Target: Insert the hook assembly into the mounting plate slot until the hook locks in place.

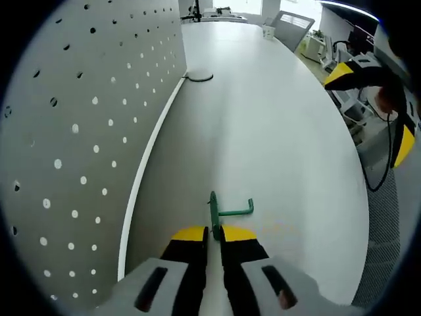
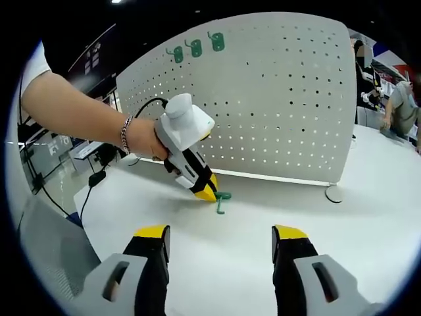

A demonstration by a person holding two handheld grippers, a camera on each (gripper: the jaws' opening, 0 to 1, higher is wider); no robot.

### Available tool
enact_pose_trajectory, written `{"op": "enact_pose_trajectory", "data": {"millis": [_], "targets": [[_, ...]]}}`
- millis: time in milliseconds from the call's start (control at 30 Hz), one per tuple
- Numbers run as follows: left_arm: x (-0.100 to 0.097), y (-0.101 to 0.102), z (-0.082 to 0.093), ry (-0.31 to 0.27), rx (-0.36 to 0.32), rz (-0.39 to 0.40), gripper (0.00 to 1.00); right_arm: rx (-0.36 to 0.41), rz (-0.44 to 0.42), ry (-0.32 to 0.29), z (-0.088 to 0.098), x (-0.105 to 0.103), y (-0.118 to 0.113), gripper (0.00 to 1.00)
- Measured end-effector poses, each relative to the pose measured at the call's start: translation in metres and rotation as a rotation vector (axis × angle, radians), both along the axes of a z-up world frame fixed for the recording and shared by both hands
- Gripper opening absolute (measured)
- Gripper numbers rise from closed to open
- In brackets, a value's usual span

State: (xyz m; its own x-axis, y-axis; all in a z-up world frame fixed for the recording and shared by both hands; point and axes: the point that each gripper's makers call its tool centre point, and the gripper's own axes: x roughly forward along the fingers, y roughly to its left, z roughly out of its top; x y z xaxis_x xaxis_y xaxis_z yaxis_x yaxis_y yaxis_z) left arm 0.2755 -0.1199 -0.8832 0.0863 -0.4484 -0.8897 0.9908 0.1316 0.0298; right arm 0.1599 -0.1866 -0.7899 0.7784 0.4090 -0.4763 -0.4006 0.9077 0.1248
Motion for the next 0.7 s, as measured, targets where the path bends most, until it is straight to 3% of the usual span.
{"op": "enact_pose_trajectory", "data": {"millis": [333,700], "targets": [[0.0011,-0.0002,-0.0008,-0.029,0.015,-0.016,0.04,0.002,-0.003,0.000,0.0003,0.0001,-0.0006,0.60],[0.0008,0.0009,-0.0002,-0.005,-0.005,0.021,0.02,0.011,-0.008,0.000,0.0011,0.0003,-0.0009,0.60]]}}
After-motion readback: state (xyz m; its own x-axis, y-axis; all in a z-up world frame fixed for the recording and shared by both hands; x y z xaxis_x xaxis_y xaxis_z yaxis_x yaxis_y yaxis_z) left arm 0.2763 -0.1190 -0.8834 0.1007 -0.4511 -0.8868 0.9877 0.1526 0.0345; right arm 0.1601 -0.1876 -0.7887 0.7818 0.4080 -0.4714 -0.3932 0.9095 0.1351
